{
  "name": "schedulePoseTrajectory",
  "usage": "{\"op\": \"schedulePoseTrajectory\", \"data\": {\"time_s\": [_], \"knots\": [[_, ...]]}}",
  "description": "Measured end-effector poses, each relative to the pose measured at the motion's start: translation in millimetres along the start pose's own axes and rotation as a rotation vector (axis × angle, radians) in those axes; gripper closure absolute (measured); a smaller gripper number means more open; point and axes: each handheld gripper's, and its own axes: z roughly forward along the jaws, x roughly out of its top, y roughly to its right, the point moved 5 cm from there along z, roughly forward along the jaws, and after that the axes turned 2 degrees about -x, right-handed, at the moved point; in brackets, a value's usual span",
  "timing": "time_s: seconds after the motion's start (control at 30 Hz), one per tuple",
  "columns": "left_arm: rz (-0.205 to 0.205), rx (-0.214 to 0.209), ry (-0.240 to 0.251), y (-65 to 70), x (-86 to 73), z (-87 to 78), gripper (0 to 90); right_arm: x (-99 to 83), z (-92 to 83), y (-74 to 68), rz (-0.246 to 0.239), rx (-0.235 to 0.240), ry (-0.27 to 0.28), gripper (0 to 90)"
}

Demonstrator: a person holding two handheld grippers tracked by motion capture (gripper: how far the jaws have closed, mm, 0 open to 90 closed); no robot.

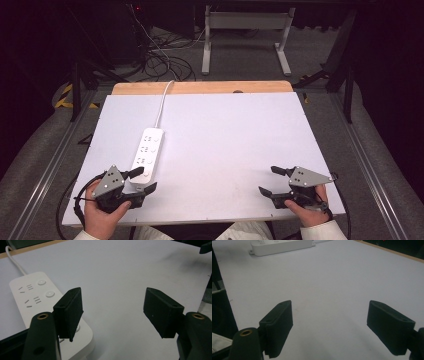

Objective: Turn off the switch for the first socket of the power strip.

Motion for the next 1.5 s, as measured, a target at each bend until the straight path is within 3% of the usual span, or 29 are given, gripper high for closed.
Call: {"op": "schedulePoseTrajectory", "data": {"time_s": [0.13,0.2,0.37,0.67,0.77,1.27,1.5], "knots": [[-0.008,-0.018,-0.028,-2.2,5.9,2.8,32.8,-0.7,0.5,0.3,0.002,-0.001,-0.004,21.1],[0.004,-0.021,-0.032,-4.4,9.5,2.7,34.6,-1.1,0.8,0.3,0.005,0.0,-0.004,21.1],[-0.011,-0.033,-0.031,-6.5,20.2,4.9,36.5,-1.8,1.4,0.6,0.006,0.001,-0.007,21.1],[0.012,-0.009,-0.037,-13.5,34.9,9.0,37.1,-1.7,1.4,0.3,0.01,0.004,-0.004,21.2],[-0.004,-0.015,-0.031,-14.1,38.5,10.8,37.3,-1.9,1.9,0.1,0.012,0.006,-0.006,21.2],[0.011,0.012,-0.048,-24.7,50.4,18.3,37.6,-2.4,2.3,-0.6,0.008,0.01,-0.011,21.0],[-0.002,0.023,-0.041,-33.9,58.1,22.5,38.5,-2.5,2.3,-0.5,0.008,0.011,-0.01,20.9]]}}
